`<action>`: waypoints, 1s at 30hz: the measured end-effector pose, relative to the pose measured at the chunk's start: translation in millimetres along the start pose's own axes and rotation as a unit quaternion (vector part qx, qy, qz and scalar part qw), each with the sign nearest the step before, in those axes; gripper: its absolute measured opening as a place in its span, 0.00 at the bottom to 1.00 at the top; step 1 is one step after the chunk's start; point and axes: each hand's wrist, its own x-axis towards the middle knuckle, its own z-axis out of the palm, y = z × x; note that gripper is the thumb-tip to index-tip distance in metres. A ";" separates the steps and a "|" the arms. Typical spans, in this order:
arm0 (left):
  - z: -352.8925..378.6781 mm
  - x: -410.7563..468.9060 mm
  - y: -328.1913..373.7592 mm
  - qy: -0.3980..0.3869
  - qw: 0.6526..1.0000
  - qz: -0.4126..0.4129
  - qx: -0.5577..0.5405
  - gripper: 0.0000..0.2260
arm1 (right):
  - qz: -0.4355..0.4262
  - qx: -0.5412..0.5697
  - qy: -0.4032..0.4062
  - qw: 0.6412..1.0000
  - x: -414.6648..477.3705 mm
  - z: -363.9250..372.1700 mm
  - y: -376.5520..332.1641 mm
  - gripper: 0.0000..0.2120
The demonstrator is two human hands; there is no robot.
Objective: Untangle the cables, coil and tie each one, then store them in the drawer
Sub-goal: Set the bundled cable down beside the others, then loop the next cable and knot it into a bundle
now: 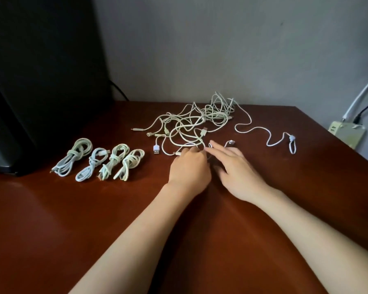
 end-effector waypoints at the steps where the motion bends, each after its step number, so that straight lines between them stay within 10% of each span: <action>1: 3.0 1.4 -0.7 0.006 1.000 0.007 -0.003 0.18 | -0.005 -0.015 0.005 1.000 1.0 0.2 0.4 0.24; 8: 10.8 5.4 -11.2 0.046 0.998 0.041 0.003 0.15 | -0.034 -0.103 0.073 0.991 -4.8 -11.9 10.2 0.05; 17: 2.8 15.0 -12.3 0.220 0.960 0.050 -0.165 0.16 | -0.127 0.061 0.186 0.972 -12.4 -33.7 17.2 0.20; 26: 12.5 26.8 -7.2 0.007 0.977 0.130 -0.171 0.20 | -0.165 0.029 0.378 0.910 -9.7 -45.6 24.9 0.18; 30: 9.1 17.3 -10.0 0.124 0.969 0.142 -0.159 0.16 | -0.131 0.038 0.457 0.879 -8.6 -52.0 28.9 0.17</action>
